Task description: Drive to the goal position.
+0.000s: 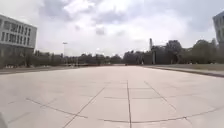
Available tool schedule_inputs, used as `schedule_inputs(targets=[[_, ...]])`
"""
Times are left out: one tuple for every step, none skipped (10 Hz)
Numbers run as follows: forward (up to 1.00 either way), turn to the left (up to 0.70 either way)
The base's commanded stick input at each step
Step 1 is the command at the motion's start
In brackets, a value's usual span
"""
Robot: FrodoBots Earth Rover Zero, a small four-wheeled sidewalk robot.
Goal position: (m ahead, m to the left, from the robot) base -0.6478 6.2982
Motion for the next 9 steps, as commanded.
schedule_inputs(targets=[[1.0, 0.0], [1.0, 0.0], [1.0, 0.0], [1.0, 0.0], [1.0, 0.0], [1.0, 0.0], [1.0, 0.0], [1.0, 0.0], [1.0, 0.0]])
